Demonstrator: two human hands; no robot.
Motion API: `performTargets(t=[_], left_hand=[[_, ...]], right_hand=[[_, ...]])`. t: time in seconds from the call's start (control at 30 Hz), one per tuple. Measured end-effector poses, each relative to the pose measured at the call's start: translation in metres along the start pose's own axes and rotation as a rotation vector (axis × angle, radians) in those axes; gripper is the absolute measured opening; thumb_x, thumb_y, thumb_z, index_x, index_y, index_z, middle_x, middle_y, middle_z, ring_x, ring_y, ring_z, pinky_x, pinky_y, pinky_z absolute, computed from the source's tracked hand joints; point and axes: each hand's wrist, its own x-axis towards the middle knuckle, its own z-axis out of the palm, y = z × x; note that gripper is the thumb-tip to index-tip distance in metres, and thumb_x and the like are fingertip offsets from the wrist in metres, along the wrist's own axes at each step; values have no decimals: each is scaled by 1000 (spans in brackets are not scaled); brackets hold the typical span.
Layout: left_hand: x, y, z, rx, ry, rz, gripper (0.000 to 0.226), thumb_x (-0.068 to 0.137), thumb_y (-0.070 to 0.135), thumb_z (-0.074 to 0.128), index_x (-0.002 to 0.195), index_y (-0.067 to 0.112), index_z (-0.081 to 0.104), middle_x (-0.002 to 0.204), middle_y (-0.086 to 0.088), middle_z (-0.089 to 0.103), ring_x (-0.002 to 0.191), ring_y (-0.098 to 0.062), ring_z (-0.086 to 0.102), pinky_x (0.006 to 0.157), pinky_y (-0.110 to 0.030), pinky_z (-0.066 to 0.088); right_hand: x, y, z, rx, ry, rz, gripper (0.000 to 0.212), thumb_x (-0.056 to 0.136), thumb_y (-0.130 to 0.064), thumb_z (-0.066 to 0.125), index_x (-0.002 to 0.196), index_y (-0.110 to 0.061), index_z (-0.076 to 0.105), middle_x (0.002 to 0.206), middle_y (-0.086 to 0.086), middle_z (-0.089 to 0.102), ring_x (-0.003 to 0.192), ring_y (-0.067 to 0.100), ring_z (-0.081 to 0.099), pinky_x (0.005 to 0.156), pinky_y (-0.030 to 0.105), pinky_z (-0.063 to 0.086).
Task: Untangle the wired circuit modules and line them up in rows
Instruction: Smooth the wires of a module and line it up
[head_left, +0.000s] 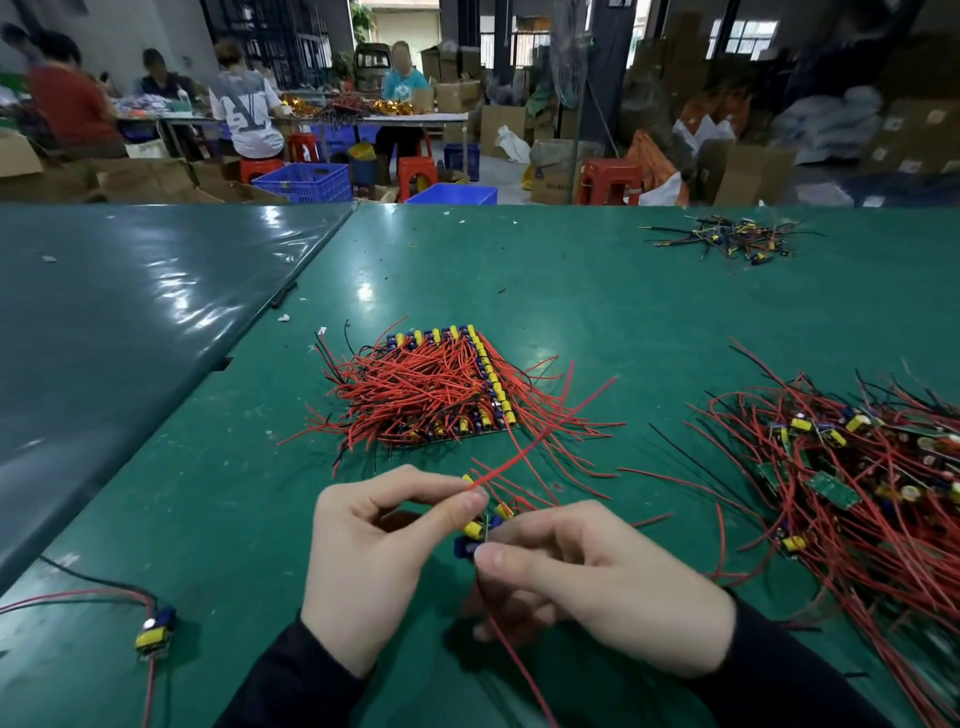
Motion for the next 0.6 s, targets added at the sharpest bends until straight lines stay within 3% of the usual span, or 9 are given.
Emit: performTargets(t=[0.07, 0.17, 0.23, 0.33, 0.43, 0.5, 0.6], left_hand=[[-1, 0, 2, -45, -16, -21, 14, 54, 21, 75, 64, 11, 76, 63, -7, 71, 60, -8, 63, 60, -16, 47], [-1, -2, 4, -112, -48, -48, 17, 52, 23, 76, 60, 9, 75, 63, -5, 69, 62, -10, 62, 61, -17, 47], [-3, -4, 6, -151, -73, -80, 18, 51, 23, 77, 57, 7, 74, 65, -3, 67, 65, -13, 61, 62, -17, 46], [-1, -5, 1, -266, -168, -277, 26, 40, 16, 89, 59, 7, 72, 67, -4, 64, 65, -18, 58, 56, -19, 46], [1, -3, -11, -504, -383, -531, 37, 43, 26, 92, 66, 6, 70, 64, -9, 61, 53, -16, 55, 48, -20, 45], [0, -4, -15, -641, -530, -553, 35, 51, 28, 91, 68, 7, 69, 64, -6, 59, 49, -12, 54, 48, -20, 41], [-3, -1, -12, -865, -733, -509, 15, 80, 19, 72, 85, 5, 68, 71, -4, 60, 53, -5, 60, 56, -17, 47]], right_hand=[[3, 4, 2, -27, 87, 1, 18, 84, -26, 63, 85, -8, 61, 75, 7, 71, 66, 23, 68, 60, 26, 52], [5, 11, 4, -222, 239, -62, 32, 80, -37, 69, 84, -7, 60, 78, 21, 71, 66, 39, 67, 56, 32, 47], [5, 12, 4, -233, 249, -80, 27, 83, -32, 68, 86, -6, 62, 75, 15, 71, 64, 32, 69, 55, 31, 48], [3, 5, 3, -52, 67, -56, 12, 92, -15, 58, 88, -4, 60, 67, 5, 68, 54, 14, 65, 50, 19, 47], [1, -2, 3, 123, -115, -35, 15, 94, -20, 54, 89, -9, 63, 63, 0, 67, 49, 7, 62, 47, 14, 44], [-2, -4, 4, 226, -248, -17, 20, 94, -21, 48, 93, -10, 65, 65, -2, 68, 49, 4, 62, 46, 12, 44], [-4, -6, 5, 308, -379, 20, 25, 97, -21, 42, 102, -8, 63, 65, -6, 68, 48, -1, 61, 45, 9, 44]])
